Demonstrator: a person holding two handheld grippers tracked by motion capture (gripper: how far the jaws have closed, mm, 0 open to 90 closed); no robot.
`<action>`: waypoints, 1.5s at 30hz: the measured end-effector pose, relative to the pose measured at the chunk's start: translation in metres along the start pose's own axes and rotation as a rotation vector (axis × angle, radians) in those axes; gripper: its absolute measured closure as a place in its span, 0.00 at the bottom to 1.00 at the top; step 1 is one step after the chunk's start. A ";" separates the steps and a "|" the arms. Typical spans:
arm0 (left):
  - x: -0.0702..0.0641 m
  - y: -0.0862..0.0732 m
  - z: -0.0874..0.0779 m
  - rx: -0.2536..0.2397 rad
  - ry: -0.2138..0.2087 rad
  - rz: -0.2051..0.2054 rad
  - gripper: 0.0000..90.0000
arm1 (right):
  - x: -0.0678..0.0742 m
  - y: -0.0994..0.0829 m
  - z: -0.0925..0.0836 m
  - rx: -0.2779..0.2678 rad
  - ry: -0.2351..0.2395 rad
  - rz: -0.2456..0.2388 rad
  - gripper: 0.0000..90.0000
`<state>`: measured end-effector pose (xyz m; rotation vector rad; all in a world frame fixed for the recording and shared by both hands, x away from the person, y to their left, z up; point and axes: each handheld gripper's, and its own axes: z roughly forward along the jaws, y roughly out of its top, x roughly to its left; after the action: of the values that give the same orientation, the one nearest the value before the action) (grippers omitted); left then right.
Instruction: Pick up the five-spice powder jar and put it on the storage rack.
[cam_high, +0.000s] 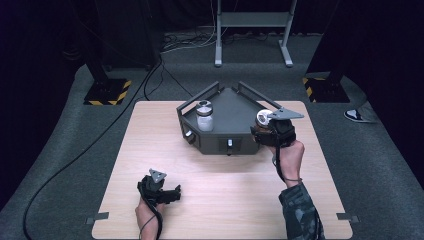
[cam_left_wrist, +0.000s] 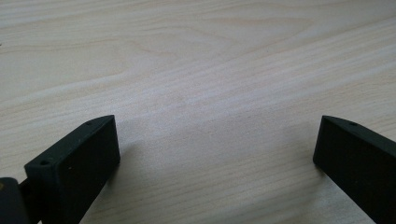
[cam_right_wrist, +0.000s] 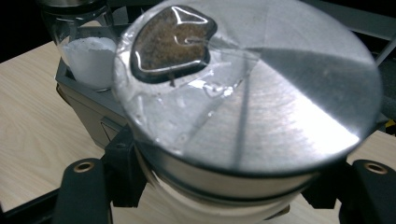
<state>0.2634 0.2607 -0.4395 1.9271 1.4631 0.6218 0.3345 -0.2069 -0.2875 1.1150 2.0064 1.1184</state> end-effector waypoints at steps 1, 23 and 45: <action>0.000 0.000 0.000 0.000 0.000 0.000 0.00 | 0.000 0.001 0.000 -0.001 -0.001 -0.001 0.34; 0.000 0.000 0.000 0.000 -0.001 0.000 0.00 | -0.011 0.023 0.020 0.030 -0.027 -0.007 0.34; 0.000 0.000 0.000 0.000 -0.004 0.003 0.00 | -0.010 0.038 0.046 0.064 -0.014 -0.019 0.34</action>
<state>0.2636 0.2611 -0.4396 1.9298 1.4576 0.6196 0.3903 -0.1865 -0.2760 1.1301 2.0505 1.0406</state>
